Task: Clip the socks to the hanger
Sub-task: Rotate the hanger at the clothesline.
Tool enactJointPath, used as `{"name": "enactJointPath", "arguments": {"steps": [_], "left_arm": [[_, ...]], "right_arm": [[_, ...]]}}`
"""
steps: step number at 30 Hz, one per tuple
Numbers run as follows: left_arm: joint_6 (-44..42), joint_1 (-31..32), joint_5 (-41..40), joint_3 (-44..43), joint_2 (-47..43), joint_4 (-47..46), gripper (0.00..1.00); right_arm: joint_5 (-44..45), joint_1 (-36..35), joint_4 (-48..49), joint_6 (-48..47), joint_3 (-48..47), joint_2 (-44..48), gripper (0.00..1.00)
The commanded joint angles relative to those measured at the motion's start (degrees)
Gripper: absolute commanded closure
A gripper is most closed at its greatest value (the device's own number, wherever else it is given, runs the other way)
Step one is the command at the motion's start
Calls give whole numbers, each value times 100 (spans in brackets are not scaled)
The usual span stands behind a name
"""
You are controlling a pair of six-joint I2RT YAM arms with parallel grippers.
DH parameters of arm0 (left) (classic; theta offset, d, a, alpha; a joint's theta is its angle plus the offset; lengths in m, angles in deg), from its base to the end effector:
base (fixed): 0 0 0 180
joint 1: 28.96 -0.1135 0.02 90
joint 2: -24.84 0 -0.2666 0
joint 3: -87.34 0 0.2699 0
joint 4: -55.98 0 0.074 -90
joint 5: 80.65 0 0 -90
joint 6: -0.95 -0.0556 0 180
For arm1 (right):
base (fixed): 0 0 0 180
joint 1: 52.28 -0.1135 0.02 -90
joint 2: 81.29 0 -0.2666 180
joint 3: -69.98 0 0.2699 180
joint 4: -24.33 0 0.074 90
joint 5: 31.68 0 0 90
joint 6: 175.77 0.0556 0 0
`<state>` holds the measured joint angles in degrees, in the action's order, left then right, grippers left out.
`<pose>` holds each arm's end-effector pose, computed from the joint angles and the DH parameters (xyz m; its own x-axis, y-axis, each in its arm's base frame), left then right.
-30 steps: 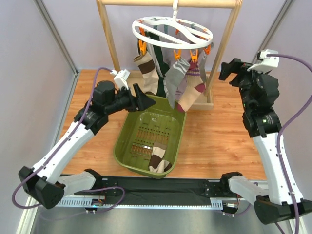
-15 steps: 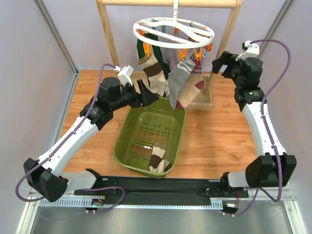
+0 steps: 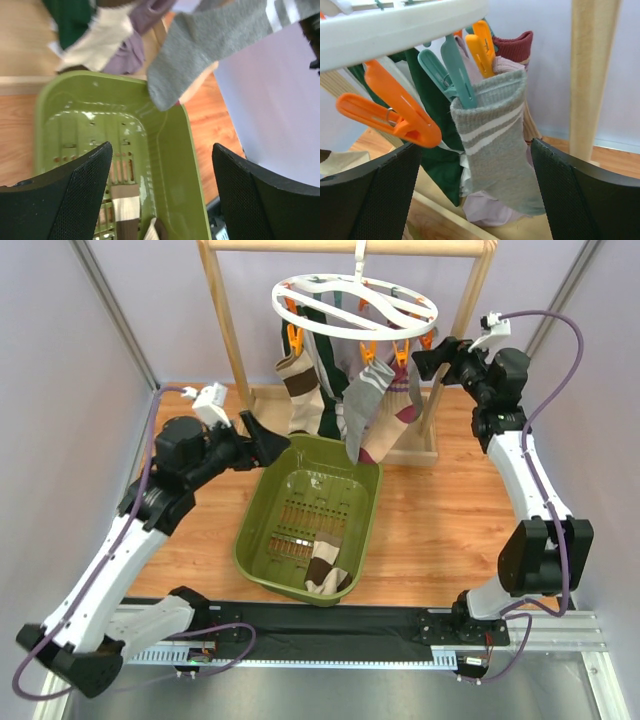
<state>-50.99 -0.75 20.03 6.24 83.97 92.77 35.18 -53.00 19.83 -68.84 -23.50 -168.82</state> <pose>0.2224 -0.1310 0.4104 -0.5612 -0.3864 -0.7320 0.3511 0.6897 -0.6333 0.4017 0.0269 0.4110 -0.0935 0.2666 -0.9593 -0.3942 0.8748 0.2816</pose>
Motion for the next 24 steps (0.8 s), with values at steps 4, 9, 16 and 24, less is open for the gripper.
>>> {"name": "enactJointPath", "arguments": {"steps": [4, 9, 16, 24], "left_arm": [[-80, -131, -733, 224, -921, 382, 12], [61, -131, -637, 259, -833, 471, 12], [70, -131, -523, 365, -798, 392, 12], [122, -131, -58, 400, -684, 111, 19]], "right_arm": [[-656, 1, 1019, -146, -31, -317, 9], [-772, -17, 1547, 38, -329, -950, 17], [-910, -149, 2392, 170, -460, -1372, 40], [-1159, -473, 1918, 268, -462, -1014, 86]]}}
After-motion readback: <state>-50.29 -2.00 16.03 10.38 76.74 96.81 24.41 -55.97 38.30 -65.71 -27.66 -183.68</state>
